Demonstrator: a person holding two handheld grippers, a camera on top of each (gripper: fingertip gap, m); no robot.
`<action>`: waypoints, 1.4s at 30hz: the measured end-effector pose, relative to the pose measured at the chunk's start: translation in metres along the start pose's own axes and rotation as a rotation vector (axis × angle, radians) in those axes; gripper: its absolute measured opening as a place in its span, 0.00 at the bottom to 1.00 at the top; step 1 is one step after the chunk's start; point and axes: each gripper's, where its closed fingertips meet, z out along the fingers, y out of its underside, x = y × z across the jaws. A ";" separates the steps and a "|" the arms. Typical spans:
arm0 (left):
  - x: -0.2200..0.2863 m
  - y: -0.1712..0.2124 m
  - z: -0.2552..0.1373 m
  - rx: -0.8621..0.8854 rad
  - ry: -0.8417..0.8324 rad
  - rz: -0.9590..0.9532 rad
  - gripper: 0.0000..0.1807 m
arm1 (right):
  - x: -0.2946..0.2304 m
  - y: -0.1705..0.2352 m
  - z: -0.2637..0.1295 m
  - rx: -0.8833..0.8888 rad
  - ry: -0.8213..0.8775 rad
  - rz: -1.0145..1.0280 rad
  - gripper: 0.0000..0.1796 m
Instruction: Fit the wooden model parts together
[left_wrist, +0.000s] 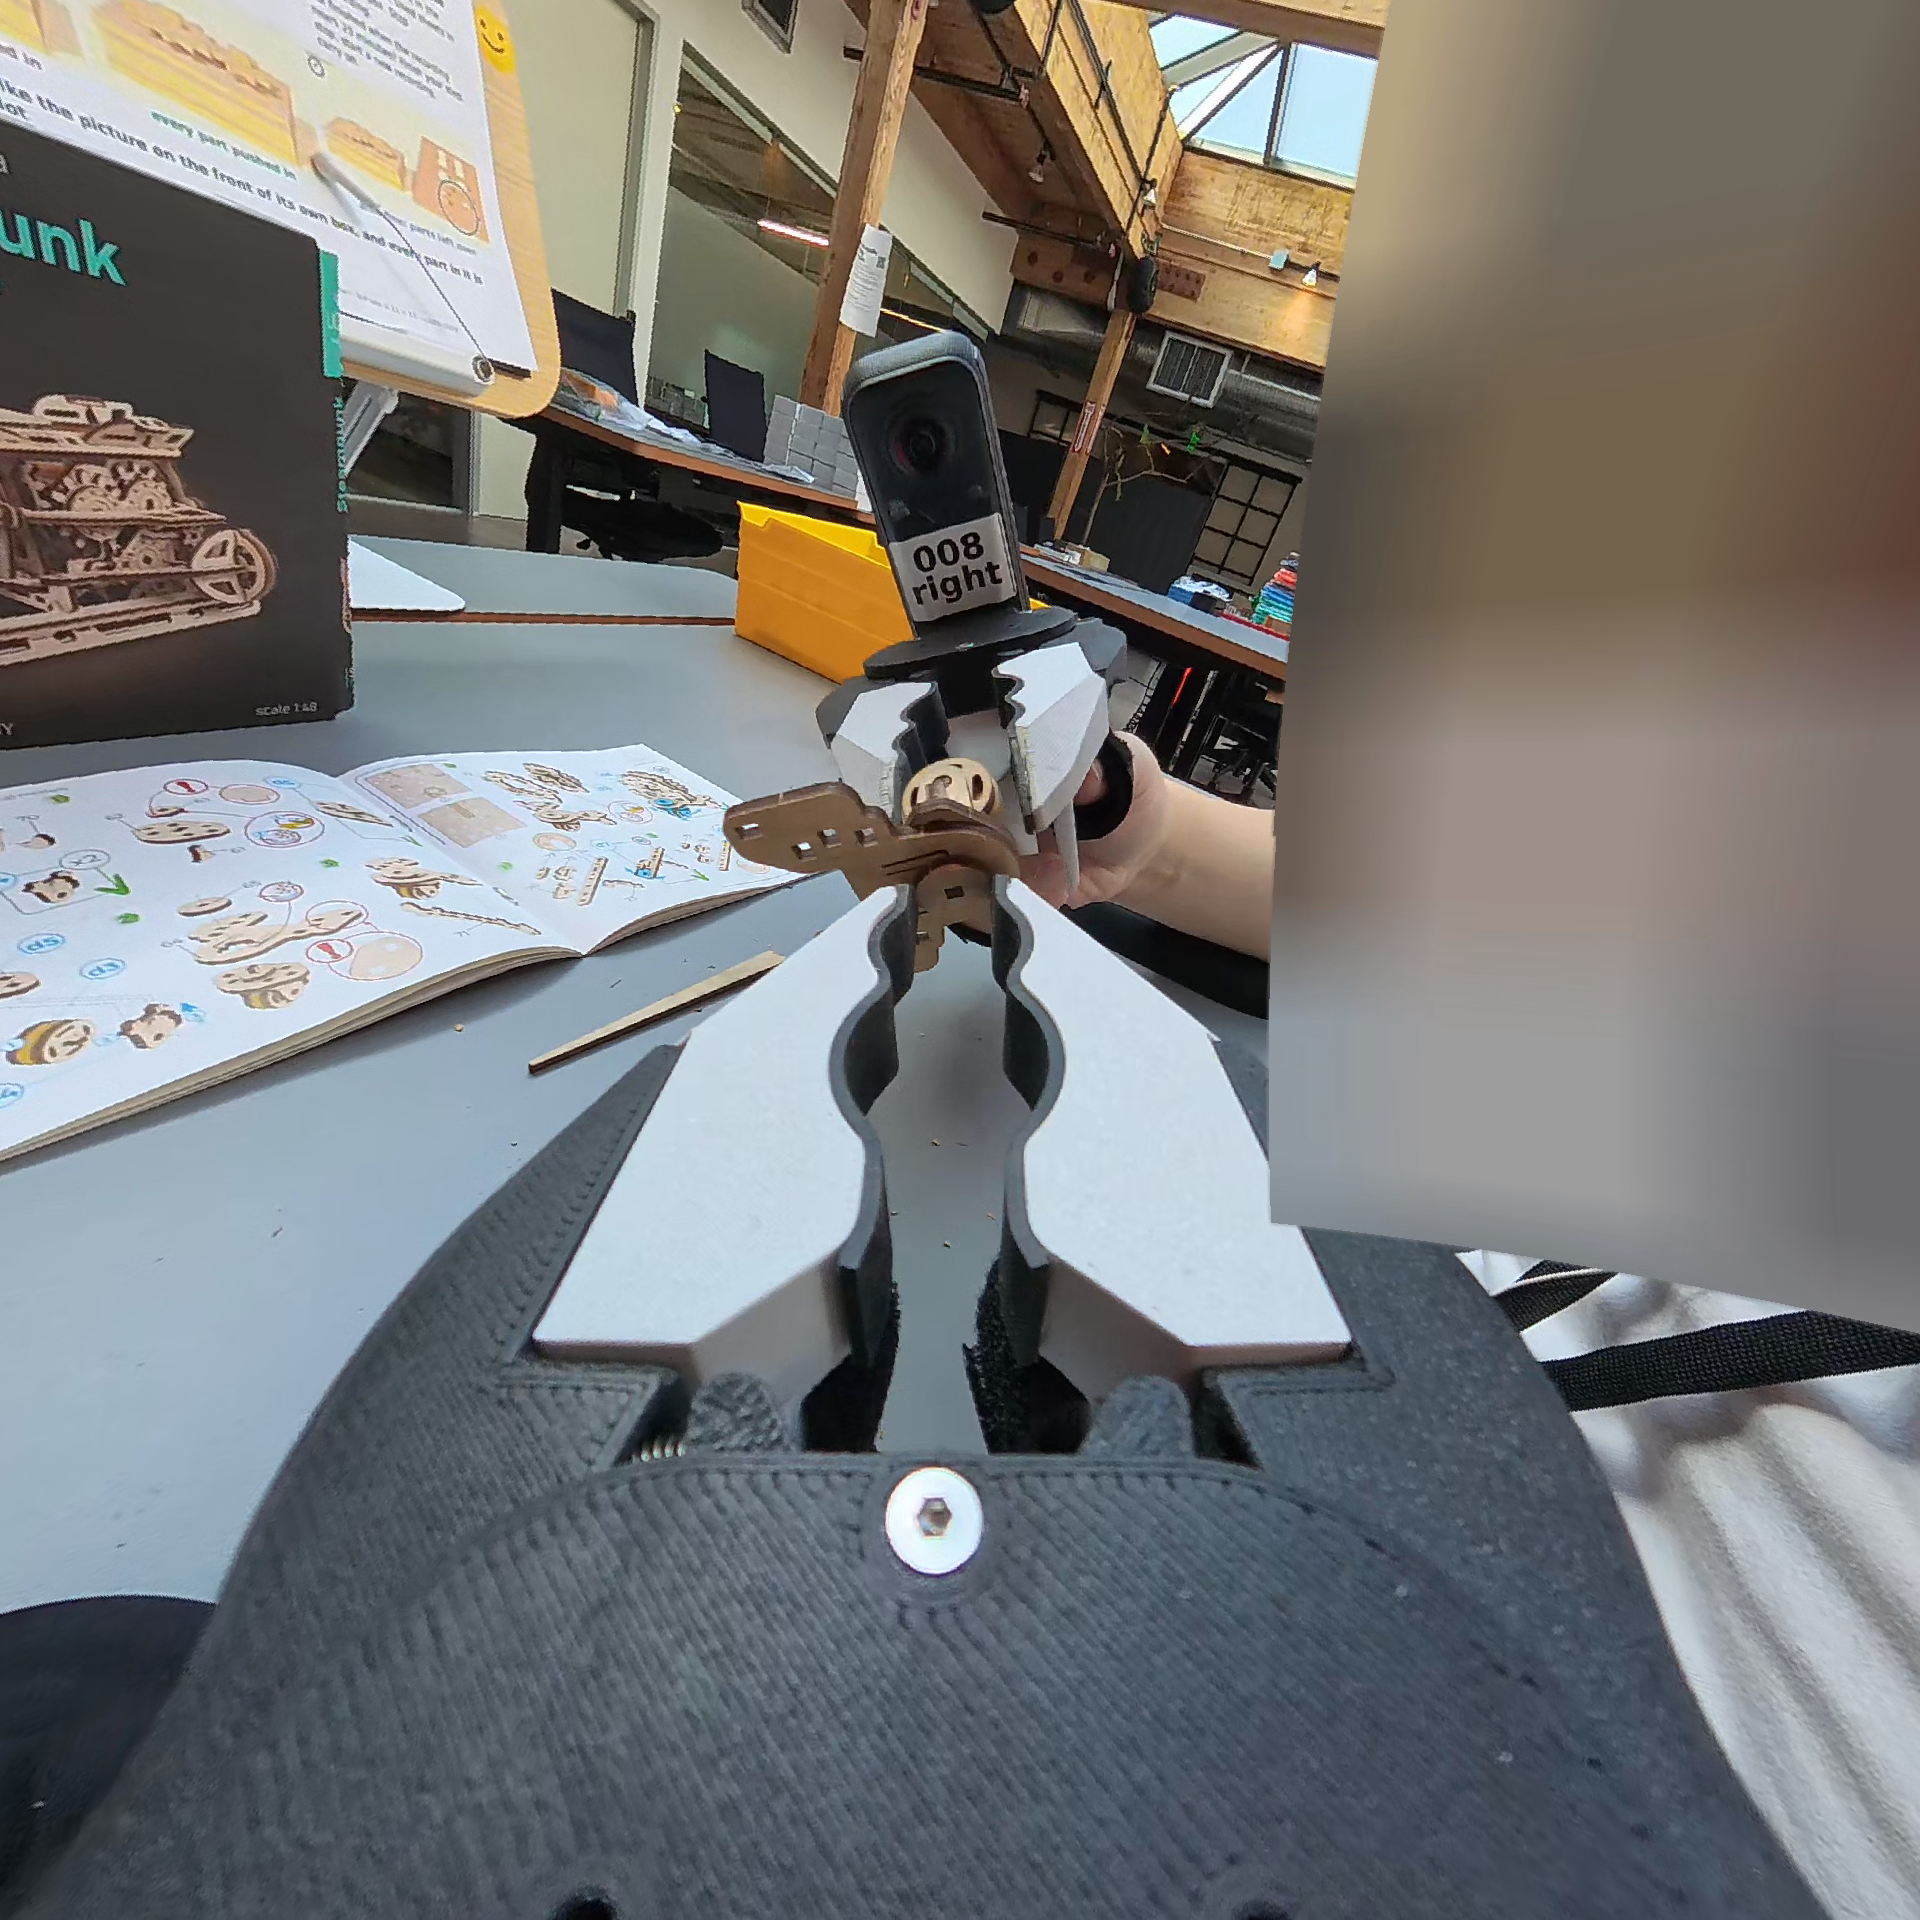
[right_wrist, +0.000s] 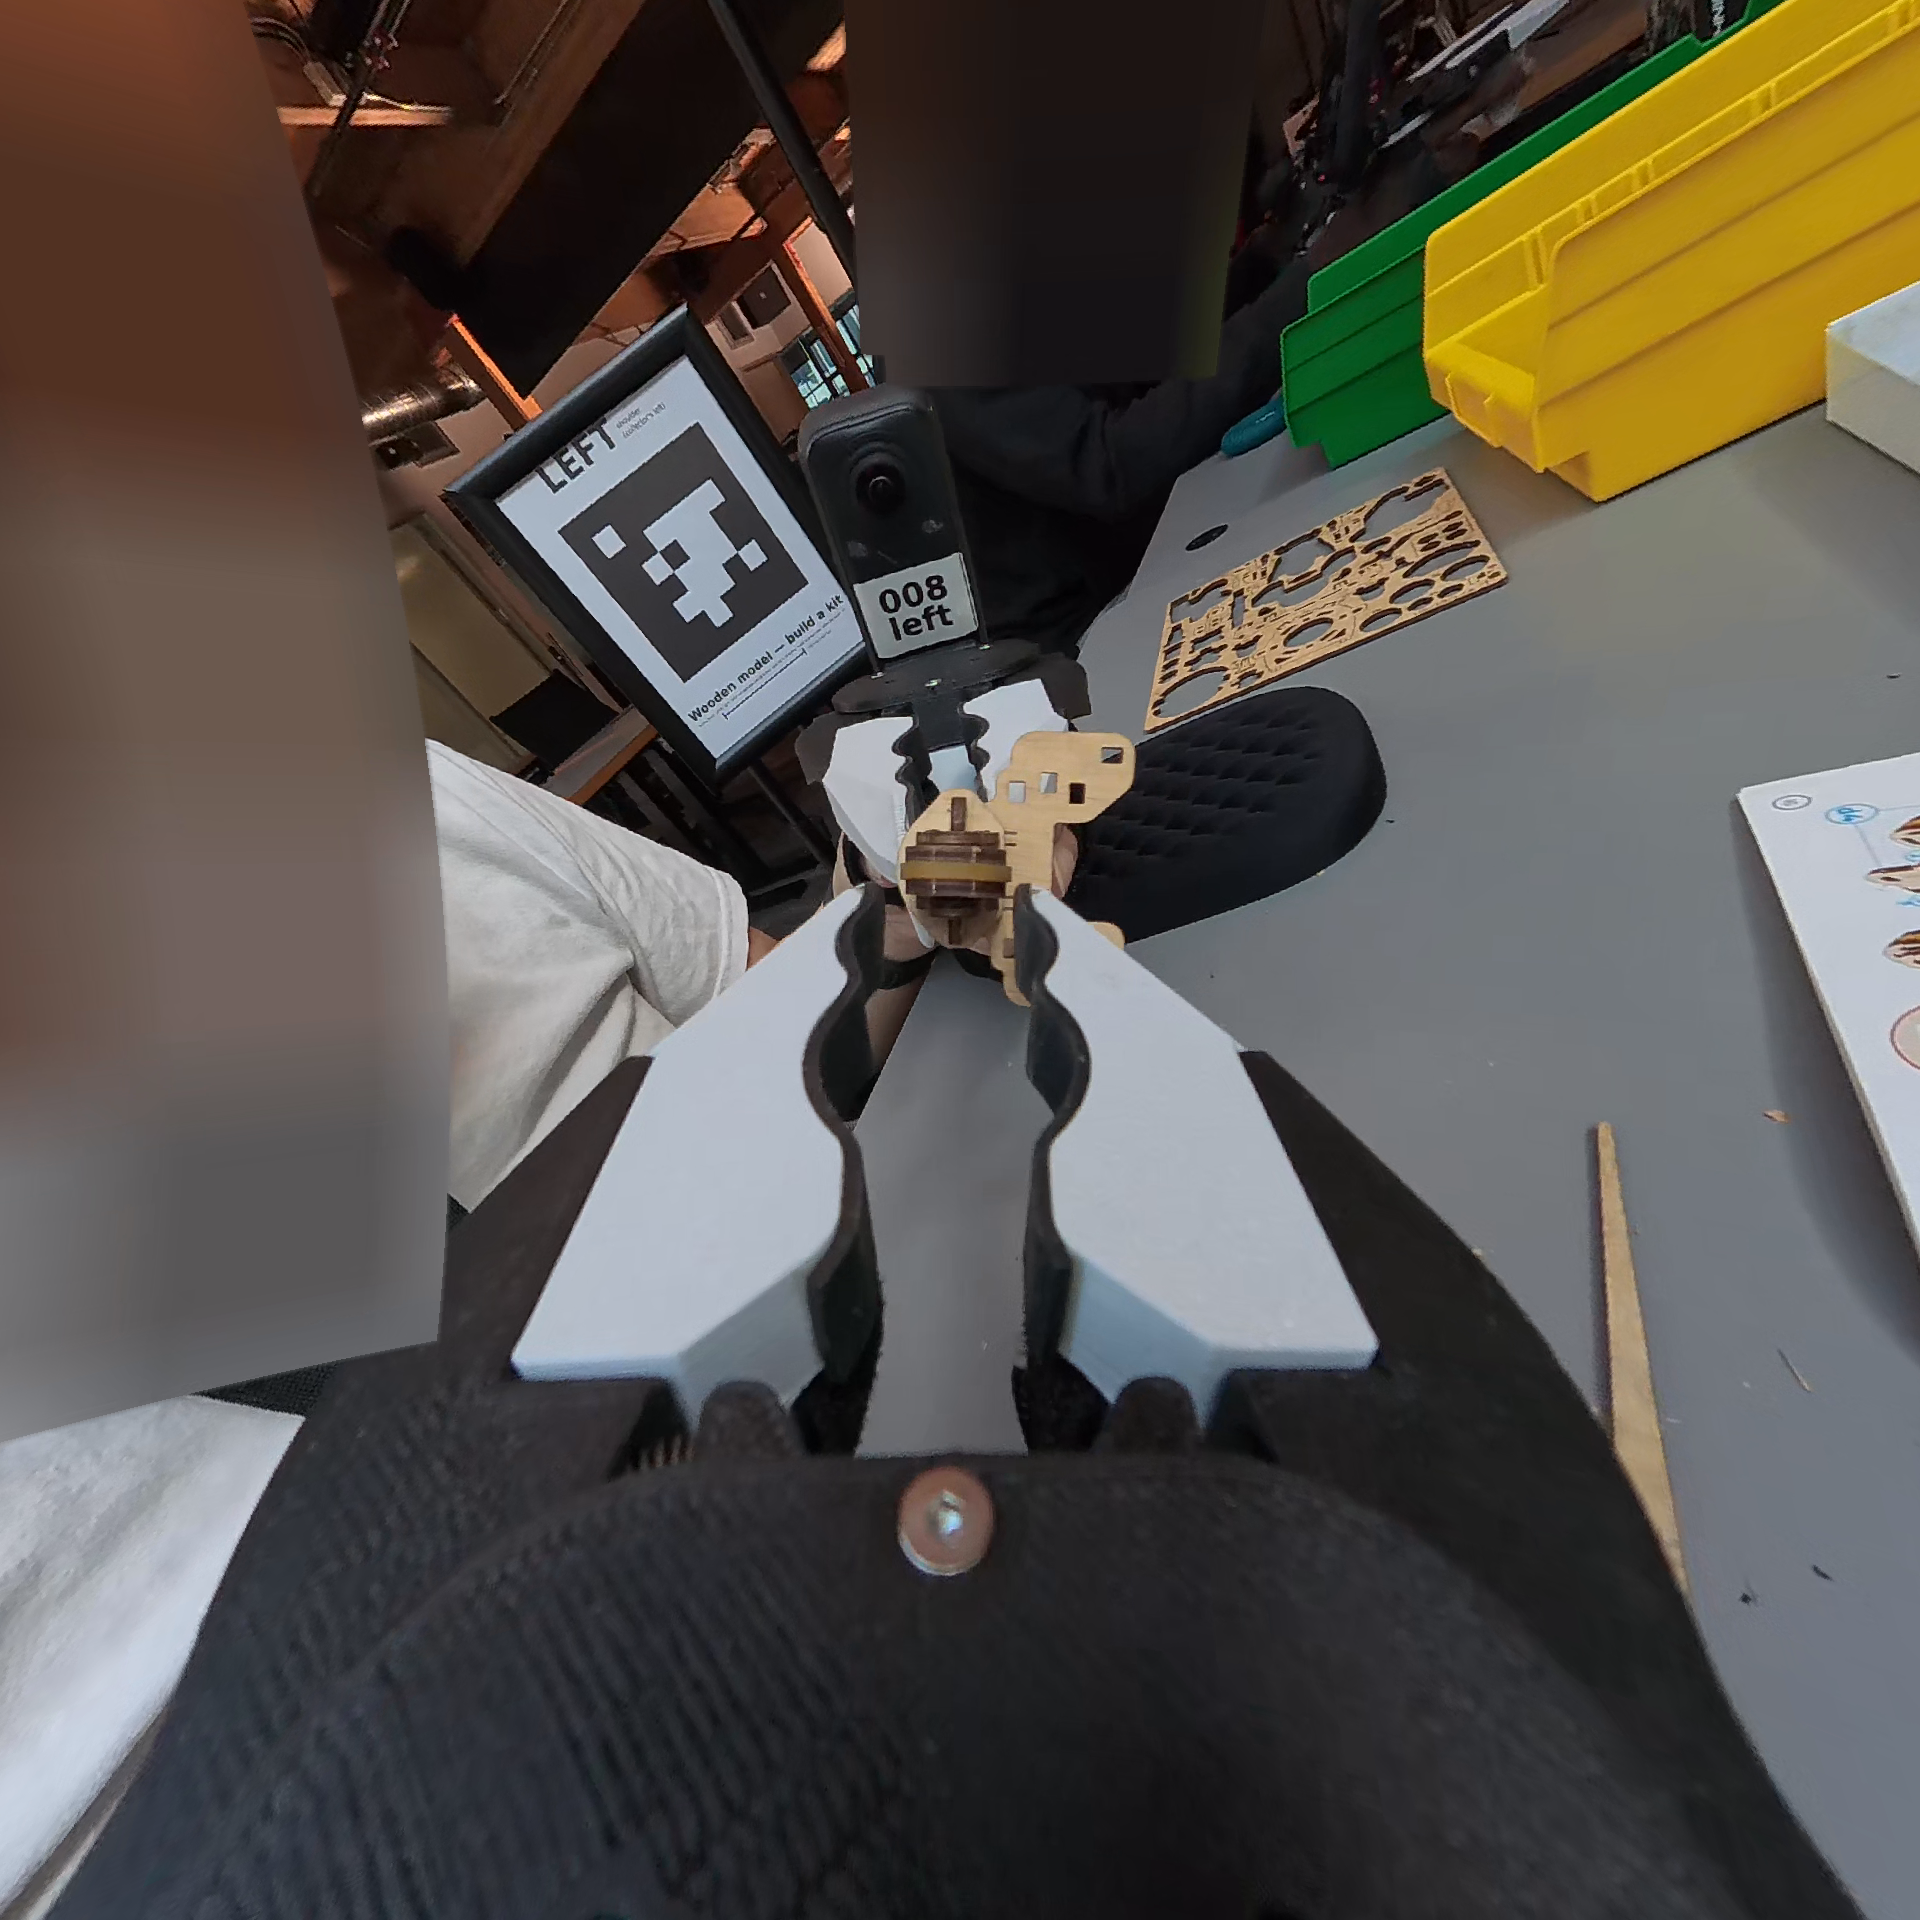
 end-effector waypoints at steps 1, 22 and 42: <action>0.000 0.000 0.000 -0.002 0.000 0.000 0.07 | 0.000 -0.001 0.000 0.005 0.001 0.002 0.13; 0.001 0.003 0.002 -0.022 -0.012 0.028 0.07 | 0.000 -0.002 0.001 -0.023 0.059 -0.041 0.11; -0.010 -0.013 -0.007 0.083 -0.046 -0.020 0.08 | 0.056 0.084 -0.045 -0.946 0.567 -0.408 0.10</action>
